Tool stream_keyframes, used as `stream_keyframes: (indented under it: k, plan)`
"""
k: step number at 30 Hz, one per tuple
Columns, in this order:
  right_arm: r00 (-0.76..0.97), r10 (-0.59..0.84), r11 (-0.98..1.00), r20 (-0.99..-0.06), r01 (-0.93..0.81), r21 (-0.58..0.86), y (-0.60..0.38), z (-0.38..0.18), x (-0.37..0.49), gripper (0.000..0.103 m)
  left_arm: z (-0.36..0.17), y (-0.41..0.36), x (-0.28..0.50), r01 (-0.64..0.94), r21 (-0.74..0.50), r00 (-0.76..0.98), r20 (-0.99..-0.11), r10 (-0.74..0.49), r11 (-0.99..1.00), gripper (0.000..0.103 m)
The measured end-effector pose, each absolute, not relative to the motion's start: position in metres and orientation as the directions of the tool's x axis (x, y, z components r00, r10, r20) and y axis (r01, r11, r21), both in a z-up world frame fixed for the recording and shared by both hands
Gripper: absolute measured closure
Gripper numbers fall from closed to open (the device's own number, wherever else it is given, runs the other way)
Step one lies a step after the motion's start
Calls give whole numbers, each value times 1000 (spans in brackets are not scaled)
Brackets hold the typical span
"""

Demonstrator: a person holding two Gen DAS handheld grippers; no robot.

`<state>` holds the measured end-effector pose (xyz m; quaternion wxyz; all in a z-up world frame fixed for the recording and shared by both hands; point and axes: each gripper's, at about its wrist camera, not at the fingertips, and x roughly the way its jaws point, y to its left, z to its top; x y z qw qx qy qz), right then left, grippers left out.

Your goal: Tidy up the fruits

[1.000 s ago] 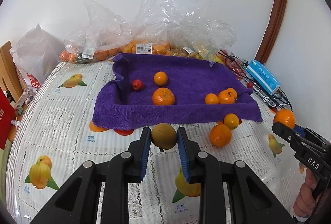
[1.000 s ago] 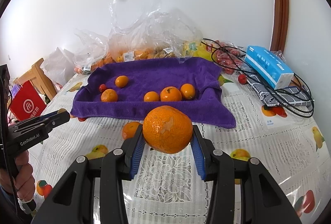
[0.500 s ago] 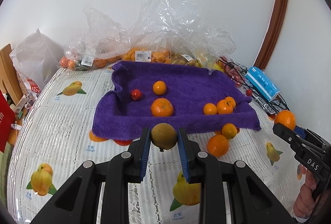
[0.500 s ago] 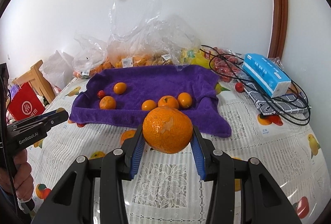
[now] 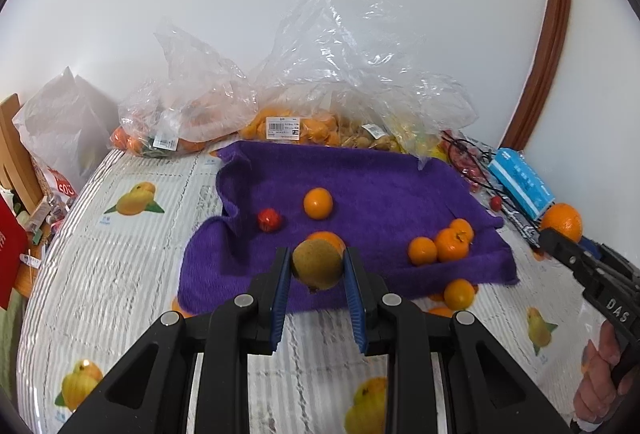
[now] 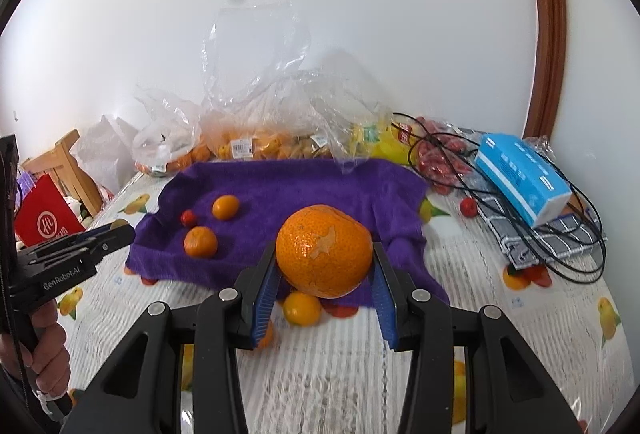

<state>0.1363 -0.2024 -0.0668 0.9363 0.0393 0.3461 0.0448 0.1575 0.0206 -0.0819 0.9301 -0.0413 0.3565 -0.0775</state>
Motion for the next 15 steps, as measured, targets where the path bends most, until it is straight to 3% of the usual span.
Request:
stream_keyframes:
  k: [15]
  plan:
    - [769, 129, 991, -626, -90, 94, -198, -58, 200, 60, -86, 2, 222, 129, -142, 728, -658, -191, 981, 77]
